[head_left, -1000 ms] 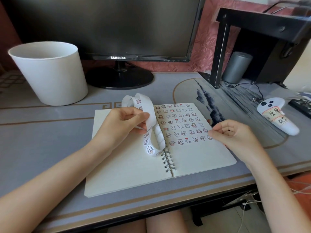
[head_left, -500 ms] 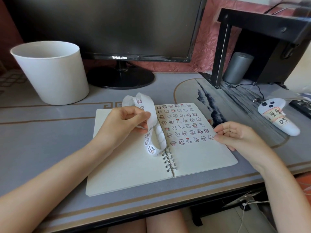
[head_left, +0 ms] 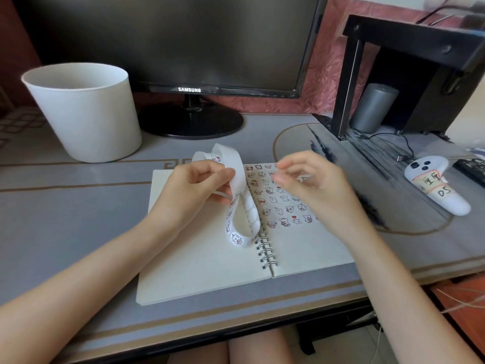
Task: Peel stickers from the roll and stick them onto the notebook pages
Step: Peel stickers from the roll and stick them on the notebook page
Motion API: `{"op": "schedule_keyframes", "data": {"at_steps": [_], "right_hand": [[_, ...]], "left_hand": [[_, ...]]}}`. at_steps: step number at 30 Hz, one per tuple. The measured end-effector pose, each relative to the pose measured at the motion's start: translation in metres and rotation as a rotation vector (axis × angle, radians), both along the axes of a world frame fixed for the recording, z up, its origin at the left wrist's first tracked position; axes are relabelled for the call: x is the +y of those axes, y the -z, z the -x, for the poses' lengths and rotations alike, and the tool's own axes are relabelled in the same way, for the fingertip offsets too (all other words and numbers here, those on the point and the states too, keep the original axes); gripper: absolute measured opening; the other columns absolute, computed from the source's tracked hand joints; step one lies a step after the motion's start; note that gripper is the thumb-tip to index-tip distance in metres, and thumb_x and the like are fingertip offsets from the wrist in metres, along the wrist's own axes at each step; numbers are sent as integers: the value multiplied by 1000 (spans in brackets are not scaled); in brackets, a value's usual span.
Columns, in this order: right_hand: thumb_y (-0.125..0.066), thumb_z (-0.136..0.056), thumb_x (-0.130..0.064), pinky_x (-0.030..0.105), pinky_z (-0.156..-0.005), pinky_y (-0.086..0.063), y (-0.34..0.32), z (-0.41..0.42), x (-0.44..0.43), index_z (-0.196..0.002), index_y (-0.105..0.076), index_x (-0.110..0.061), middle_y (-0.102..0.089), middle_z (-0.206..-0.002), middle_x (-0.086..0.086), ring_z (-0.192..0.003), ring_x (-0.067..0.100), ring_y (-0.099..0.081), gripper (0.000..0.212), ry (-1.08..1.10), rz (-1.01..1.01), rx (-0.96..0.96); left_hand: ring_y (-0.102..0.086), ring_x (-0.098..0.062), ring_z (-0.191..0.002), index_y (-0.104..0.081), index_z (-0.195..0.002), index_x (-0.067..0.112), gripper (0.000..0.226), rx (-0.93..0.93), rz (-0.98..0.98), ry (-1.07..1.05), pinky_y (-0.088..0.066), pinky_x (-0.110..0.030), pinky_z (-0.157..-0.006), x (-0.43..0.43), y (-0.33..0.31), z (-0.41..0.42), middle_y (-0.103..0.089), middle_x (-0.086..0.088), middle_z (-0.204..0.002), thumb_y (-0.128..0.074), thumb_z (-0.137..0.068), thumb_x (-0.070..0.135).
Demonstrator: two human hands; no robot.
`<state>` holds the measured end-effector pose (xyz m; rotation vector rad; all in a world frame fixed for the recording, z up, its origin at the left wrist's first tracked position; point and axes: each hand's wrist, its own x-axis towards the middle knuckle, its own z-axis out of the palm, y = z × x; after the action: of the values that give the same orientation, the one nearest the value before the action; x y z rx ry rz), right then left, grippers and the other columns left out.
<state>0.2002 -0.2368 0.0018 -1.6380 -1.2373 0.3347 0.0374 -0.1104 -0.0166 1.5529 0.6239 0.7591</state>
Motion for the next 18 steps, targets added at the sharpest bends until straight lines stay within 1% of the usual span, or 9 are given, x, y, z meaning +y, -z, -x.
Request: {"op": "schedule_keyframes", "data": {"at_steps": [2,6,8,10,12,14,16,18], "right_hand": [[-72,-82,-16,25,-73,-45,-1,12,12,-96,-64,-20,-71,-89,-6,-88,10,-62,16,-69,-2,-19],[-74,-79,-13,17,-67,-42,-1,25,28,-95,-63,-15,-71,-86,-1,-84,11,-64,19,-136,-1,18],[-74,-78,-9,17,-66,-42,1,27,32,-92,-63,-14,-69,-83,-1,-80,12,-63,18,-155,-18,55],[-73,-78,-5,15,-66,-41,3,29,34,-87,-62,-14,-66,-80,-2,-76,8,-60,17,-161,-39,99],[-71,-80,-3,18,-70,-44,3,28,36,-84,-62,-15,-65,-80,-4,-77,7,-58,15,-148,-66,136],[-70,-81,-3,26,-76,-46,2,26,36,-85,-64,-15,-65,-81,-6,-78,7,-58,14,-122,-89,156],[-70,-82,-4,29,-80,-48,1,23,36,-86,-66,-16,-67,-82,-6,-79,7,-59,12,-110,-94,151],[-69,-82,-5,31,-82,-49,1,22,36,-86,-67,-17,-68,-82,-6,-79,8,-60,13,-101,-87,134]], "left_hand": [[-63,-14,-67,-66,-75,5,19,-20,-7,-8,-56,-24,-66,1,0,0,-64,-9,-71,-59,-91,14],[-62,-17,-72,-64,-85,-4,22,-72,-19,-22,-56,-24,-69,2,-4,2,-64,-17,-84,-56,-92,14],[-61,-18,-72,-63,-90,-5,22,-90,-16,-32,-55,-22,-67,2,-6,2,-63,-18,-84,-55,-93,15],[-61,-15,-71,-64,-91,-2,21,-96,-2,-48,-54,-21,-66,1,-7,2,-64,-15,-81,-54,-94,17],[-61,-11,-68,-66,-88,4,22,-103,26,-50,-54,-20,-66,1,-8,1,-64,-10,-78,-52,-95,20],[-63,-11,-71,-69,-89,5,24,-77,27,-24,-53,-22,-71,1,-7,0,-69,-8,-80,-53,-94,22],[-63,-8,-70,-71,-88,5,17,-30,-14,-10,-53,-21,-74,1,-5,0,-70,-1,-76,-60,-90,19],[-61,-6,-65,-71,-84,7,11,-7,-53,-1,-53,-17,-70,0,-3,0,-68,1,-68,-65,-85,16]]}}
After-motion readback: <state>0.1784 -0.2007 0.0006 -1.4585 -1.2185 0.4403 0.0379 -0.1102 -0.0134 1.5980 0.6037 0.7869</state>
